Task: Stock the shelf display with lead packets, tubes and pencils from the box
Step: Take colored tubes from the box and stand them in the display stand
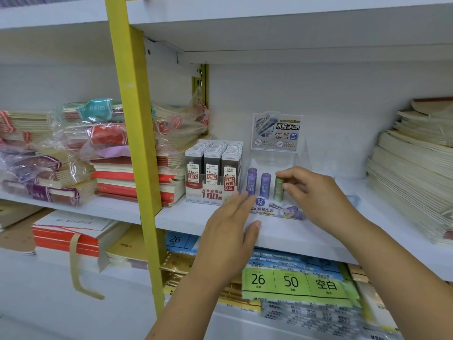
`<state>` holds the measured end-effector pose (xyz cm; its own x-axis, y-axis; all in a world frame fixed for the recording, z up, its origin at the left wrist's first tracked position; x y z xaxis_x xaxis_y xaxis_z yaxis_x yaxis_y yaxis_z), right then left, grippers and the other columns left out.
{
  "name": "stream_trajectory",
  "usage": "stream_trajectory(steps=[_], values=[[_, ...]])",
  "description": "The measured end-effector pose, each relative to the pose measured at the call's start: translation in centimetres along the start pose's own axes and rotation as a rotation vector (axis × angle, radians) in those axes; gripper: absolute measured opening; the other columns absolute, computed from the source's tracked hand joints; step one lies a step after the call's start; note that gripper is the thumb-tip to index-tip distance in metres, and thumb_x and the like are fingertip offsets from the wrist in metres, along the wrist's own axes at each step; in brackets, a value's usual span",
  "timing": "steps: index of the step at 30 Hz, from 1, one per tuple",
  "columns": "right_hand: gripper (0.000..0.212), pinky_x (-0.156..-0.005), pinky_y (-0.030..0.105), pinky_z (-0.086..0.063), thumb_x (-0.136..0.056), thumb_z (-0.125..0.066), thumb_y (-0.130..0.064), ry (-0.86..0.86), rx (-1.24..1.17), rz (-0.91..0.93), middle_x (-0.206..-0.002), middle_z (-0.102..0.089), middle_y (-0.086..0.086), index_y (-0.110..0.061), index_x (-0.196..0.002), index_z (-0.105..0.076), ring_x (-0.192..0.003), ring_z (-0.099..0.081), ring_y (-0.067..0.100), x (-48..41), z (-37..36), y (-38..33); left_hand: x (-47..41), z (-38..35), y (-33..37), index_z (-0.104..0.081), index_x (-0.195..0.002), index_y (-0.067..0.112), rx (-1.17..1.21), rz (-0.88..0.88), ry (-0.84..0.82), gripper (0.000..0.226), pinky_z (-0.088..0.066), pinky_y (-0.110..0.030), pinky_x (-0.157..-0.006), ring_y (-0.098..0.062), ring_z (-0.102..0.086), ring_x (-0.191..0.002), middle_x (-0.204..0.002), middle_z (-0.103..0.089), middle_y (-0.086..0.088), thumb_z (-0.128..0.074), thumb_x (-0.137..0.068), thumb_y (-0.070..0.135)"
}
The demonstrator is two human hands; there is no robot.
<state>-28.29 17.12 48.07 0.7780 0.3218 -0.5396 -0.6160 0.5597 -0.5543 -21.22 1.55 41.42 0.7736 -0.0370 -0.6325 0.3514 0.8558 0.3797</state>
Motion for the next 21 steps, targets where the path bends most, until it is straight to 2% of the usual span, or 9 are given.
stream_trajectory(steps=[2, 4, 6, 8, 10, 12, 15, 18, 21], values=[[0.032, -0.083, 0.014, -0.042, -0.097, -0.054, -0.010, 0.057, 0.036, 0.063, -0.109, -0.065, -0.008, -0.024, -0.124, -0.063, -0.099, -0.061, 0.009, 1.3, 0.5, -0.9, 1.2, 0.7, 0.6, -0.034, -0.153, 0.028, 0.017, -0.015, 0.031, 0.052, -0.004, -0.015, -0.118, -0.001, -0.010, -0.150, -0.161, -0.023, 0.016, -0.047, -0.103, 0.035], [0.032, -0.087, 0.017, -0.042, -0.097, -0.052, -0.006, 0.186, 0.073, 0.194, -0.112, -0.063, -0.005, -0.019, -0.125, -0.063, -0.100, -0.060, 0.011, 3.5, 1.6, -2.5, 3.3, 2.0, 1.3, -0.049, -0.145, 0.018, 0.019, -0.057, 0.091, 0.045, -0.014, -0.019, -0.120, -0.009, -0.026, -0.147, -0.155, -0.039, 0.006, -0.055, -0.100, 0.024], [0.028, -0.088, 0.019, -0.047, -0.096, -0.053, -0.007, 0.265, 0.005, 0.283, -0.107, -0.065, -0.004, -0.017, -0.119, -0.064, -0.098, -0.062, 0.011, 6.6, 2.2, -3.1, 6.1, 3.0, 1.7, -0.060, -0.133, 0.011, -0.006, -0.115, 0.142, 0.038, -0.029, -0.022, -0.114, -0.016, -0.047, -0.134, -0.140, -0.058, -0.002, -0.057, -0.097, 0.022], [0.023, -0.084, 0.017, -0.049, -0.095, -0.052, -0.017, 0.238, -0.163, 0.216, -0.101, -0.067, -0.011, -0.028, -0.113, -0.063, -0.096, -0.065, 0.007, 10.3, 1.2, -1.9, 9.3, 2.7, 0.9, -0.063, -0.130, 0.012, -0.020, -0.103, 0.063, 0.040, -0.037, -0.023, -0.104, -0.016, -0.054, -0.123, -0.130, -0.064, -0.002, -0.051, -0.096, 0.030], [0.020, -0.080, 0.019, -0.051, -0.094, -0.052, -0.027, 0.142, -0.283, 0.039, -0.096, -0.067, -0.017, -0.042, -0.103, -0.061, -0.092, -0.067, 0.009, 14.9, -2.0, 0.7, 13.4, 0.8, -1.2, -0.059, -0.133, 0.020, -0.009, -0.004, -0.144, 0.040, -0.041, -0.024, -0.097, -0.015, -0.053, -0.120, -0.131, -0.062, 0.001, -0.050, -0.097, 0.035], [0.021, -0.078, 0.021, -0.051, -0.094, -0.055, -0.023, 0.009, -0.330, -0.167, -0.092, -0.068, -0.015, -0.043, -0.096, -0.060, -0.088, -0.067, 0.011, 20.4, -6.8, 4.3, 18.5, -2.3, -4.0, -0.054, -0.137, 0.026, 0.004, 0.139, -0.395, 0.040, -0.044, -0.028, -0.095, -0.014, -0.053, -0.120, -0.135, -0.058, 0.003, -0.054, -0.099, 0.035], [0.026, -0.074, 0.008, -0.044, -0.096, -0.057, -0.016, -0.303, -0.330, -0.508, -0.093, -0.067, -0.011, -0.042, -0.093, -0.059, -0.088, -0.064, 0.006, 29.4, -15.3, 10.2, 27.9, -7.6, -8.0, -0.050, -0.140, 0.027, 0.122, 0.468, -0.705, 0.043, -0.047, -0.026, -0.096, -0.011, -0.057, -0.116, -0.140, -0.053, 0.004, -0.058, -0.098, 0.035], [0.022, -0.069, 0.000, -0.039, -0.096, -0.057, -0.017, -0.648, -0.303, -0.708, -0.100, -0.063, -0.014, -0.038, -0.101, -0.058, -0.093, -0.058, -0.003, 36.8, -22.7, 14.5, 35.9, -12.1, -10.2, -0.048, -0.143, 0.023, 0.230, 0.774, -0.822, 0.049, -0.046, -0.019, -0.091, -0.012, -0.061, -0.112, -0.141, -0.053, 0.001, -0.060, -0.097, 0.035], [0.026, -0.087, 0.018, -0.047, -0.095, -0.058, -0.012, -0.835, -0.285, -0.866, -0.114, -0.066, -0.001, -0.025, -0.117, -0.062, -0.106, -0.061, 0.014, 41.6, -27.4, 17.9, 41.0, -15.6, -10.8, -0.043, -0.147, 0.026, 0.320, 0.959, -0.916, 0.054, -0.046, -0.022, -0.090, -0.011, -0.059, -0.115, -0.144, -0.051, 0.005, -0.059, -0.097, 0.040]])
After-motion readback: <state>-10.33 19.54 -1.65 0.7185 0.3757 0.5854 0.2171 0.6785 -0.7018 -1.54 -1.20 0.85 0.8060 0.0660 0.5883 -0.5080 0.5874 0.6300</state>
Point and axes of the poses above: each hand's wrist, its own x-axis away from the middle knuckle, its own z-axis out of the back of the hand, y = z × x, the point moved 7 cm from there along -x, towards the middle knuckle
